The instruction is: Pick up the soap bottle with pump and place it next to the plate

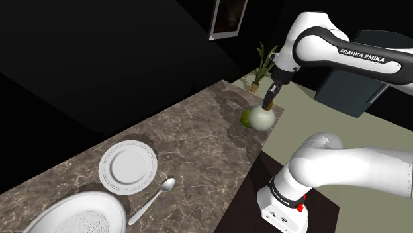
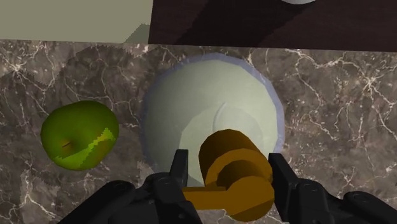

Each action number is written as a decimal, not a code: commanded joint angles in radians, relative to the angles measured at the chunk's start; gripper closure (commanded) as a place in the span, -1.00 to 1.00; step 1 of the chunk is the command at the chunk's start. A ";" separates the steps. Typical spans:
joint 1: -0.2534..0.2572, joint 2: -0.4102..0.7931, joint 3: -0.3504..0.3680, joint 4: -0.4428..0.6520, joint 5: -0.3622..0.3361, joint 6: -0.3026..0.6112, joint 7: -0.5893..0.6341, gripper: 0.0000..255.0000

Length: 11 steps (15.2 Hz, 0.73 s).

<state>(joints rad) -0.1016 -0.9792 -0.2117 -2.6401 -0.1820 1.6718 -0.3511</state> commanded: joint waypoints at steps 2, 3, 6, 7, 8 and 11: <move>0.004 0.008 0.006 0.045 0.007 -0.037 -0.001 1.00; 0.005 0.011 0.008 0.060 0.009 -0.049 -0.002 1.00; 0.008 0.020 0.014 0.105 0.015 -0.084 -0.003 1.00; 0.009 0.024 0.016 0.120 0.017 -0.096 -0.004 1.00; 0.010 0.028 0.017 0.135 0.018 -0.107 -0.004 1.00; 0.013 0.040 0.023 0.182 0.024 -0.142 -0.006 1.00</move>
<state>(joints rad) -0.0895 -0.9437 -0.1903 -2.4746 -0.1597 1.5419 -0.3556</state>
